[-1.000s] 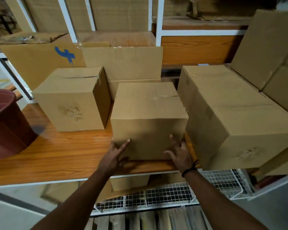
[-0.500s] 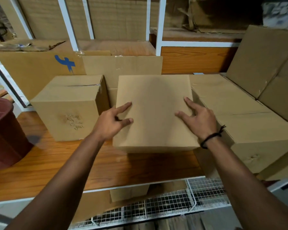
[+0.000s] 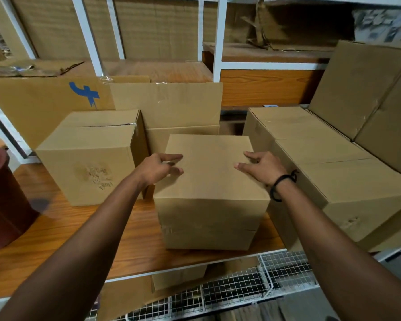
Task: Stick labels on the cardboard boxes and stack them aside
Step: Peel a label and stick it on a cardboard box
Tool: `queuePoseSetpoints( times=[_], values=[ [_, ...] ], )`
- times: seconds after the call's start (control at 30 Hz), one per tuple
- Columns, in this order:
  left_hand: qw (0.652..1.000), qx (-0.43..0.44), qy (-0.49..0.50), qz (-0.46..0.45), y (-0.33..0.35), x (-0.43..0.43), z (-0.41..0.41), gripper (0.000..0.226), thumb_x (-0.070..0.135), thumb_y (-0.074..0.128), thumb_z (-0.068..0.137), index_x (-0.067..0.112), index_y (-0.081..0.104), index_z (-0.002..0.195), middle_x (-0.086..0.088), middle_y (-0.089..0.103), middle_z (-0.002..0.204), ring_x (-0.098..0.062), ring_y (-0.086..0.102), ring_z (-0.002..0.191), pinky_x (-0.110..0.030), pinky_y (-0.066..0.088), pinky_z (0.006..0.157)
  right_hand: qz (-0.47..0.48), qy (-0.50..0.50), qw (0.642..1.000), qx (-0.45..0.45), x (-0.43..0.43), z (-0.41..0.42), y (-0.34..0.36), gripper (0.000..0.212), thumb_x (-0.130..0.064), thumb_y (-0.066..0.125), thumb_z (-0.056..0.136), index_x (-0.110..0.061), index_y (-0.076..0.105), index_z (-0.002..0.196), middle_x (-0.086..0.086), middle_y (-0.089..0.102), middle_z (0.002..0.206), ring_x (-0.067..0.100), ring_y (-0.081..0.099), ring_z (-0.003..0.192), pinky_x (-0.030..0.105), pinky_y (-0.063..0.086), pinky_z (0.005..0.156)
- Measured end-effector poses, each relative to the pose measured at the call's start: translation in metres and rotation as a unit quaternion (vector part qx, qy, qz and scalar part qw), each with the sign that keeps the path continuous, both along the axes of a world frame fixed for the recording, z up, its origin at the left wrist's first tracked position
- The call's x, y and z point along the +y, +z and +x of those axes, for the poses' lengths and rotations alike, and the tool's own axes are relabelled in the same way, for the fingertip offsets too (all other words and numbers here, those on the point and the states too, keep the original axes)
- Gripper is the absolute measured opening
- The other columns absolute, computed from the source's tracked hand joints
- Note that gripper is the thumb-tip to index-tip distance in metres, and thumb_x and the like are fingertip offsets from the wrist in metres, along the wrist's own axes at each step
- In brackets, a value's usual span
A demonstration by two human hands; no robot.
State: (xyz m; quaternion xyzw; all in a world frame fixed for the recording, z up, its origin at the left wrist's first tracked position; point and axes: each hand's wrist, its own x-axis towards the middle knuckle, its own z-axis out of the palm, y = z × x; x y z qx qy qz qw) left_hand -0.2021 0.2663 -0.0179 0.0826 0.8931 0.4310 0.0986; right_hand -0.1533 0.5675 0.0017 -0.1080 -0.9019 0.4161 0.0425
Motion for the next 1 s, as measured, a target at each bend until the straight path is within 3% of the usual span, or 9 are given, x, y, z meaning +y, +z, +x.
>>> queuePoseSetpoints(
  times=[0.17, 0.4, 0.5, 0.6, 0.7, 0.77, 0.83, 0.93, 1.0],
  values=[
    [1.000, -0.007, 0.000, 0.010, -0.005, 0.002, -0.008, 0.057, 0.046, 0.071, 0.077, 0.045, 0.057, 0.132, 0.005, 0.054, 0.143, -0.023, 0.048, 0.130, -0.052, 0.036, 0.111, -0.004, -0.015, 1.000, -0.006, -0.002, -0.005, -0.006, 0.066, -0.050, 0.076, 0.075, -0.027, 0.056, 0.133, -0.001, 0.053, 0.140, 0.019, 0.047, 0.128, 0.036, 0.039, 0.102],
    [0.999, -0.005, -0.027, 0.044, -0.008, -0.003, 0.001, 0.062, 0.057, 0.069, 0.078, 0.045, 0.053, 0.136, 0.008, 0.048, 0.148, -0.020, 0.042, 0.137, -0.053, 0.032, 0.114, 0.002, 0.008, 1.000, -0.008, 0.005, -0.006, -0.012, 0.062, -0.056, 0.067, 0.081, -0.031, 0.052, 0.136, -0.003, 0.051, 0.142, 0.019, 0.046, 0.130, 0.039, 0.038, 0.102],
    [0.994, 0.046, 0.003, 0.096, -0.013, -0.010, 0.024, 0.065, 0.083, 0.057, 0.070, 0.053, 0.055, 0.128, 0.007, 0.048, 0.148, -0.017, 0.041, 0.138, -0.049, 0.034, 0.114, -0.023, 0.053, 0.998, 0.012, 0.014, 0.011, -0.011, 0.048, -0.050, 0.051, 0.094, -0.029, 0.052, 0.137, -0.007, 0.049, 0.143, 0.013, 0.045, 0.130, 0.031, 0.034, 0.100],
    [0.991, 0.108, -0.001, 0.083, -0.026, -0.013, 0.048, 0.069, 0.094, 0.050, 0.061, 0.059, 0.057, 0.119, -0.001, 0.034, 0.158, -0.013, 0.024, 0.147, -0.050, 0.031, 0.116, -0.052, 0.093, 0.994, 0.035, 0.021, 0.047, -0.014, 0.049, -0.051, 0.045, 0.092, -0.030, 0.050, 0.136, -0.007, 0.048, 0.143, -0.004, 0.052, 0.108, 0.024, 0.041, 0.094],
    [0.991, 0.129, -0.019, 0.019, -0.039, -0.009, 0.063, 0.072, 0.091, 0.059, 0.058, 0.059, 0.053, 0.122, 0.001, 0.013, 0.164, -0.015, 0.011, 0.150, -0.055, 0.034, 0.113, 0.001, 0.131, 0.991, 0.012, 0.022, 0.076, -0.030, 0.071, -0.064, 0.053, 0.074, -0.044, 0.037, 0.141, -0.019, 0.033, 0.142, -0.001, 0.037, 0.123, 0.043, 0.035, 0.106],
    [0.990, 0.143, 0.003, -0.002, -0.042, -0.005, 0.066, 0.081, 0.087, 0.064, 0.057, 0.053, 0.052, 0.130, 0.005, 0.010, 0.164, -0.018, 0.013, 0.150, -0.055, 0.036, 0.112, 0.040, 0.133, 0.990, 0.037, 0.022, 0.079, -0.045, 0.084, -0.059, 0.067, 0.071, -0.047, 0.029, 0.144, -0.021, 0.032, 0.143, 0.003, 0.026, 0.133, 0.039, 0.031, 0.109],
    [0.988, 0.150, 0.016, -0.015, -0.041, -0.001, 0.065, 0.087, 0.084, 0.064, 0.057, 0.046, 0.051, 0.135, 0.006, 0.011, 0.164, -0.021, 0.016, 0.150, -0.056, 0.036, 0.112, 0.048, 0.119, 0.989, 0.075, 0.021, 0.075, -0.054, 0.086, -0.049, 0.075, 0.072, -0.045, 0.029, 0.145, -0.014, 0.035, 0.149, 0.009, 0.028, 0.139, 0.037, 0.033, 0.111],
    [0.989, 0.147, 0.020, -0.024, -0.036, 0.001, 0.063, 0.095, 0.088, 0.060, 0.053, 0.045, 0.049, 0.137, 0.003, 0.010, 0.165, -0.025, 0.021, 0.149, -0.055, 0.035, 0.112, 0.042, 0.109, 0.988, 0.105, 0.021, 0.063, -0.059, 0.085, -0.045, 0.077, 0.073, -0.042, 0.031, 0.145, -0.008, 0.039, 0.150, 0.014, 0.033, 0.139, 0.035, 0.034, 0.109],
    [0.986, 0.168, 0.018, -0.009, -0.039, -0.001, 0.064, 0.097, 0.091, 0.057, 0.055, 0.046, 0.046, 0.139, 0.003, 0.010, 0.165, -0.023, 0.022, 0.148, -0.056, 0.036, 0.112, 0.041, 0.103, 0.987, 0.115, 0.021, 0.059, -0.064, 0.089, -0.043, 0.076, 0.076, -0.046, 0.023, 0.147, -0.007, 0.037, 0.151, 0.016, 0.034, 0.139, 0.037, 0.035, 0.108]
  ],
)
